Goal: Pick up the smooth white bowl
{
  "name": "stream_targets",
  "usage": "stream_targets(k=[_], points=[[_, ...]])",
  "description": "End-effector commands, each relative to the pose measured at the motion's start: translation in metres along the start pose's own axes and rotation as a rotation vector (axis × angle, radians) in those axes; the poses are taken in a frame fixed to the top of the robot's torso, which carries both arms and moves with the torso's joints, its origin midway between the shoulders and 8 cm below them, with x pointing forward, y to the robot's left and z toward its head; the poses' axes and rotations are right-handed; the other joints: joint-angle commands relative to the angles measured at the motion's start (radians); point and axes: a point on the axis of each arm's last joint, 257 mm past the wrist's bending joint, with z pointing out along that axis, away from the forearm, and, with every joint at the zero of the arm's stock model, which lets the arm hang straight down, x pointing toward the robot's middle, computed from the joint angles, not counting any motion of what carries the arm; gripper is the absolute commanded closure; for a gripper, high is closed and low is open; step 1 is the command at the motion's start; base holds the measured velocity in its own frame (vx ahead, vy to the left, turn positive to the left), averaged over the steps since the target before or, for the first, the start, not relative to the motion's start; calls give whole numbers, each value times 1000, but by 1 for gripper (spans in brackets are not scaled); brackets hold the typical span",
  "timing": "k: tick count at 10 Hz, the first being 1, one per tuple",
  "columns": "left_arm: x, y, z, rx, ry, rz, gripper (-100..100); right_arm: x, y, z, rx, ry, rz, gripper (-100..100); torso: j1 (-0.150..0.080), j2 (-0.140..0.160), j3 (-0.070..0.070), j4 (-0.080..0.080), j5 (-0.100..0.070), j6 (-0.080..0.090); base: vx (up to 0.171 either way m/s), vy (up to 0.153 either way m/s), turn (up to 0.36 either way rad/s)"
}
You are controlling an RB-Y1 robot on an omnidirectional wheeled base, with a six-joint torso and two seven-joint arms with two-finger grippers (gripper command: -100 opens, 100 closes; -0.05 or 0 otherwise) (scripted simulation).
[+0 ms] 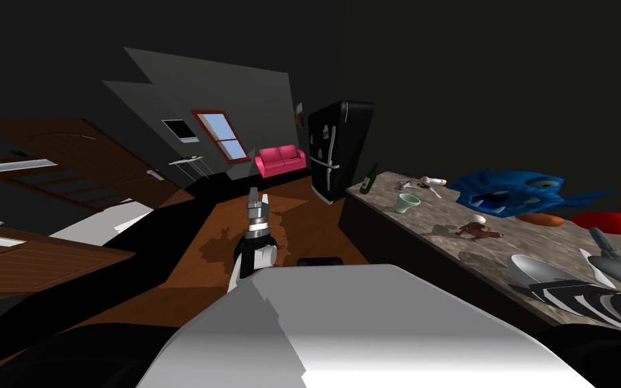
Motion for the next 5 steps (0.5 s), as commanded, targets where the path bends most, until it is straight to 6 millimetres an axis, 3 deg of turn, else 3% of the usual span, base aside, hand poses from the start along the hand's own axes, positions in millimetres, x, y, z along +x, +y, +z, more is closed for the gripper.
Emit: stream_targets(k=[1,2,4,5], points=[[0,0,0,0,0,0,0,17,-3,-4,-6,41,-51,-100,0,0,0,0,0,0,20,-189,111],[0,0,0,0,0,0,0,31,13,-4,-41,60,-54,-100,-2,1,0,0,-1,0,19,-195,72],[0,0,0,0,0,0,0,26,11,-5,-35,56,-53,-100,0,1,1,0,-1,1,25,-84,13],[0,0,0,0,0,0,0,26,12,-5,-36,57,-53,0,6,1,1,0,1,1,3,-11,2]])
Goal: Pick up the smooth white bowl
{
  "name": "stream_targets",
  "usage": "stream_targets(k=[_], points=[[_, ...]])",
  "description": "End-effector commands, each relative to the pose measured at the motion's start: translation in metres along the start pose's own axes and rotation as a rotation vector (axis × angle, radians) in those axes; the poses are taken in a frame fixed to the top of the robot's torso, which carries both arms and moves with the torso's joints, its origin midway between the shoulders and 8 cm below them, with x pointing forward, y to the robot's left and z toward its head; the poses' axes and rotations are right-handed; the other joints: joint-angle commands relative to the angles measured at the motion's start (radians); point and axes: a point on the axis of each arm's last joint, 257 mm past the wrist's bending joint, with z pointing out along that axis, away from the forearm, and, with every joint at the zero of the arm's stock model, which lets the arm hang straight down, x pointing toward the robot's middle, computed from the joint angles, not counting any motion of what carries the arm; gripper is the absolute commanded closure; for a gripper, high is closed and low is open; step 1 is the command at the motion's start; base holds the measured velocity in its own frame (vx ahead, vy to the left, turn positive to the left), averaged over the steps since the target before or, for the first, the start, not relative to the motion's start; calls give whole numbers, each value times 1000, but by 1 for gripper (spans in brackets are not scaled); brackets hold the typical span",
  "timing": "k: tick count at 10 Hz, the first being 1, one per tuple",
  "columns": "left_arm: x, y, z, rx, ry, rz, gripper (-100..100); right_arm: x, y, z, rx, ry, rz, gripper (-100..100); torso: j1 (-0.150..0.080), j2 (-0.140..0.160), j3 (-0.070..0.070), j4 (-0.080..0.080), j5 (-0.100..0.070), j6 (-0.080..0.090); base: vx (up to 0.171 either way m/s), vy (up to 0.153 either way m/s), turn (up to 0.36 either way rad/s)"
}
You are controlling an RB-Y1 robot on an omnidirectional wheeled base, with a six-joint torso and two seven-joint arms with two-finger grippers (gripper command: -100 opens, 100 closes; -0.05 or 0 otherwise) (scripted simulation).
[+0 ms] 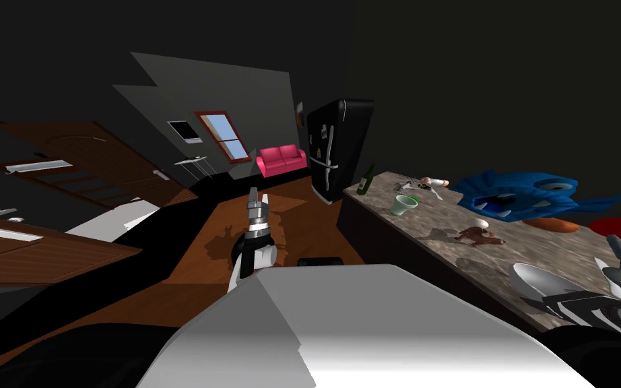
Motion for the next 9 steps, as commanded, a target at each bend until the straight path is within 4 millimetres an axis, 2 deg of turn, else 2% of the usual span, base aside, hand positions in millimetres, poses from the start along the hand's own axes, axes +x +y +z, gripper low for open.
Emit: stream_targets(k=[1,3,4,5,9], points=[[0,0,0,0,0,0,0,10,6,3,4,6,8,-100,0,0,0,0,0,0,17,-25,87],[0,0,0,0,0,0,0,23,13,6,8,14,19,-100,0,-1,-1,0,0,0,34,-38,74],[0,0,0,0,0,0,0,19,12,4,5,11,16,-100,-1,-2,-1,0,0,0,19,-22,15],[0,0,0,0,0,0,0,20,12,5,7,12,16,100,0,-1,-1,0,0,0,0,0,0],[0,0,0,0,0,0,0,20,12,5,5,12,15,100,1,0,0,0,0,0,0,0,0]])
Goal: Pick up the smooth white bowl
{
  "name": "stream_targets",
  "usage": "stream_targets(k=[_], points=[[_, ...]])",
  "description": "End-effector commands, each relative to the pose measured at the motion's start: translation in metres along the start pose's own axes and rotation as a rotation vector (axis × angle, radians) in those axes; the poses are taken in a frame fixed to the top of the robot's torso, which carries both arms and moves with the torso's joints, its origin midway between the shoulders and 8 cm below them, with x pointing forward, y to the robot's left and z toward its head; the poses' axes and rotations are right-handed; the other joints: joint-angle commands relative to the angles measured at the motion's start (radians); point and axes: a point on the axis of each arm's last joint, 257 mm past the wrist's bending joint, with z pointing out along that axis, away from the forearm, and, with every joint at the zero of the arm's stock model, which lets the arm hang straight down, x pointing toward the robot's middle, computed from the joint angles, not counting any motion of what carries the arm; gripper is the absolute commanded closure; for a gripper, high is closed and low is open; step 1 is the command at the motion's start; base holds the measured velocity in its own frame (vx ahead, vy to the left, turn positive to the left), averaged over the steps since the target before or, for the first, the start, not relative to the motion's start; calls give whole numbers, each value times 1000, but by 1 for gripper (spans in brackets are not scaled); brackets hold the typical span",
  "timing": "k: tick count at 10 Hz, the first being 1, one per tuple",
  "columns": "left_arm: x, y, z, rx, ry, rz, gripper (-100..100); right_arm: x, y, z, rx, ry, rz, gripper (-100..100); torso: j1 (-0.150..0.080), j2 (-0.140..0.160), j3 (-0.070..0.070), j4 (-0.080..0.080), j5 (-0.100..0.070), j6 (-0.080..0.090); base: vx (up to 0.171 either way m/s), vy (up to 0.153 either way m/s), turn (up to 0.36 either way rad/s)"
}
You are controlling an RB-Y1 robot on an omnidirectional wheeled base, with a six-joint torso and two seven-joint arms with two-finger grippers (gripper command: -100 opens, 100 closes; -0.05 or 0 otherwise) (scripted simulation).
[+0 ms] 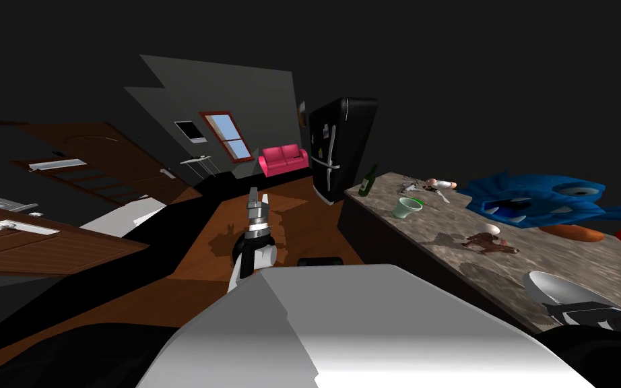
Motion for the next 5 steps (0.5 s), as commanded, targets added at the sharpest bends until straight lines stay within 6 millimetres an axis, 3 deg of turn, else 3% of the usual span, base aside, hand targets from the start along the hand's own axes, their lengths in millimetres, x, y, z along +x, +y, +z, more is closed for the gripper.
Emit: stream_targets(k=[1,2,4,5], points=[[0,0,0,0,0,0,0,0,0,0,0,0,0,0,0,0,0,0,0,0,0,0,0],[0,0,0,0,0,0,0,-12,-8,-3,-2,-7,-8,100,0,0,0,0,0,0,-18,23,-113],[0,0,0,0,0,0,0,-12,-9,-3,0,-8,-10,100,4,3,1,0,2,1,-27,35,-63],[0,0,0,0,0,0,0,-13,-10,-3,-2,-8,-10,0,3,2,1,0,1,1,0,0,0]])
